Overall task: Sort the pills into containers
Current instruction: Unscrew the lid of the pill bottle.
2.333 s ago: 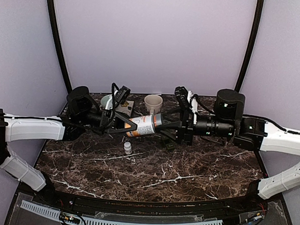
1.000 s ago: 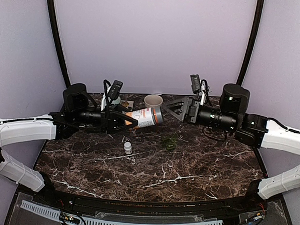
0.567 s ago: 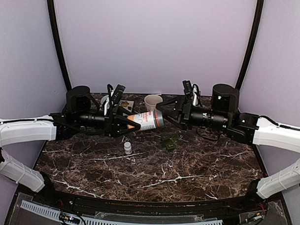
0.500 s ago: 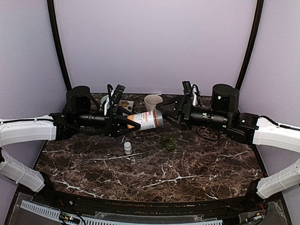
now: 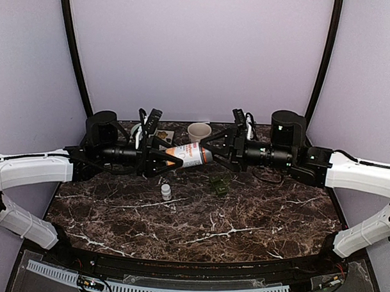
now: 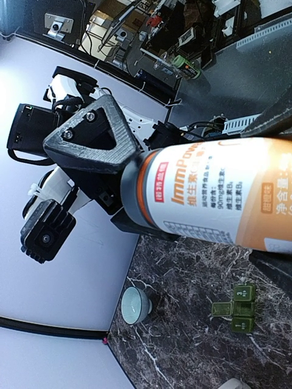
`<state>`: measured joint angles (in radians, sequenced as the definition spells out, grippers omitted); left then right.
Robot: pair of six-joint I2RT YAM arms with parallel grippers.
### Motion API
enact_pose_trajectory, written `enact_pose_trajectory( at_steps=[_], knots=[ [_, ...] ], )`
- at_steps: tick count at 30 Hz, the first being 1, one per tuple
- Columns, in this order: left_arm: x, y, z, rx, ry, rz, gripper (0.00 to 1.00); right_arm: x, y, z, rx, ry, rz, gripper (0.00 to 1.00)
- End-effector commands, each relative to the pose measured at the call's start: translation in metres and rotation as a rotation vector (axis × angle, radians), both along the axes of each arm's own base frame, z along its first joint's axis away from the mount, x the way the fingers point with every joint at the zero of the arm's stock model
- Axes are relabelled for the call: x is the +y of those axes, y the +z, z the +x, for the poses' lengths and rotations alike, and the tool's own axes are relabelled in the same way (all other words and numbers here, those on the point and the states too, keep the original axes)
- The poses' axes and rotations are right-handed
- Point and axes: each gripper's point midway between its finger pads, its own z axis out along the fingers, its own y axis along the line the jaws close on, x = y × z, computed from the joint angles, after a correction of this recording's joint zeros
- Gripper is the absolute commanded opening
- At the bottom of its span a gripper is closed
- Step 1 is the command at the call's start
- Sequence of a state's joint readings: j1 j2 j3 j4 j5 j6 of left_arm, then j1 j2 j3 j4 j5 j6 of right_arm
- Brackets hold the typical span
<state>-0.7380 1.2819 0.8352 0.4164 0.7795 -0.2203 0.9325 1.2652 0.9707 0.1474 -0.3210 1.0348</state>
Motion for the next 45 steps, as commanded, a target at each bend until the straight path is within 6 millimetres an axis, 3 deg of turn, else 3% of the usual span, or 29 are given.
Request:
enact_pose_trajectory(
  at_steps=[1, 5, 8, 10, 11, 17, 28, 39, 45],
  knots=[
    [0.002, 0.036, -0.005, -0.092, -0.007, -0.071, 0.00, 0.002, 0.014, 0.001, -0.014, 0.012, 0.038, 0.71],
    [0.002, 0.035, -0.004, -0.089, -0.005, -0.072, 0.00, 0.004, 0.014, -0.001, -0.013, 0.026, 0.044, 0.56],
    [0.002, 0.036, -0.004, -0.087, -0.006, -0.076, 0.00, 0.005, 0.014, 0.000, -0.017, 0.026, 0.049, 0.56],
    [0.002, 0.037, -0.004, -0.085, -0.005, -0.080, 0.00, 0.007, 0.015, -0.006, -0.020, 0.063, 0.054, 0.29],
    [0.002, 0.039, -0.005, -0.080, -0.009, -0.086, 0.00, 0.008, 0.016, -0.006, -0.028, 0.068, 0.057, 0.22],
    [0.003, 0.053, -0.013, -0.036, -0.056, -0.123, 0.00, 0.003, 0.027, -0.013, -0.171, 0.109, 0.014, 0.01],
    [0.012, 0.075, -0.026, 0.105, -0.178, -0.204, 0.00, -0.014, 0.056, -0.033, -0.496, 0.177, -0.005, 0.00],
    [0.011, 0.075, -0.035, 0.196, -0.282, -0.196, 0.00, -0.025, 0.058, -0.039, -0.706, 0.182, -0.077, 0.00],
    [0.009, 0.072, -0.038, 0.230, -0.334, -0.188, 0.00, -0.018, 0.051, -0.046, -0.814, 0.207, -0.157, 0.00]
  ],
)
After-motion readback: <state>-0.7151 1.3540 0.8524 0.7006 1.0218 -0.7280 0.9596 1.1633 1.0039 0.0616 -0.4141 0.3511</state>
